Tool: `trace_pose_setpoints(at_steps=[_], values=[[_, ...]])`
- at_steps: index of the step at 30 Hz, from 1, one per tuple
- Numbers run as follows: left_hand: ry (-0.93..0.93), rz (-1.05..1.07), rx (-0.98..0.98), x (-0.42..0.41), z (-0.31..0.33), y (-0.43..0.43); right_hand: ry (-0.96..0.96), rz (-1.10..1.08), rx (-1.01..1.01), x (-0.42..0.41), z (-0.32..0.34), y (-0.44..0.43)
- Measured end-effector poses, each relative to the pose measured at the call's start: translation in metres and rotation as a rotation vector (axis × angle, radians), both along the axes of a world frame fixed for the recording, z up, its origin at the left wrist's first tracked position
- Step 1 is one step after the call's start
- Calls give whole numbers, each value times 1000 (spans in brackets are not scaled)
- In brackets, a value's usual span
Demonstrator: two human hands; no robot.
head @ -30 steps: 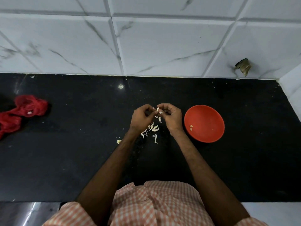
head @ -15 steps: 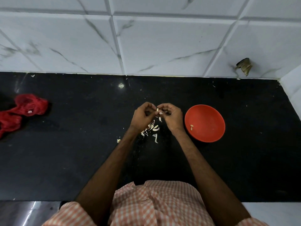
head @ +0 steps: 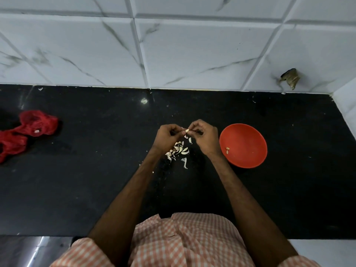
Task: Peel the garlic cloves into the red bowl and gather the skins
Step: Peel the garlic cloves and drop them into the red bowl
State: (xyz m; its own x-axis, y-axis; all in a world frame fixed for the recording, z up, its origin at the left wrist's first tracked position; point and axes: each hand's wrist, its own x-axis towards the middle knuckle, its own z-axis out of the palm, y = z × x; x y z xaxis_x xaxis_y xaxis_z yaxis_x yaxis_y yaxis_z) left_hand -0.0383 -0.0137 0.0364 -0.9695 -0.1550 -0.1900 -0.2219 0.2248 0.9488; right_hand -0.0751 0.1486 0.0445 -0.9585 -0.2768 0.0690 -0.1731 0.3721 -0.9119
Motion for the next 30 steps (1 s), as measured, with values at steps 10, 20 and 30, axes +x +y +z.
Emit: trace_pose_setpoints(at_steps=[10,20,30], values=[[4,17,41,1,4,6,17,-54,46,-2,-8,4],[-58,82,176,4,7,10,149,41,263,3,-2,2],[-145,239,434,4,9,9,105,27,145,6,-11,0]])
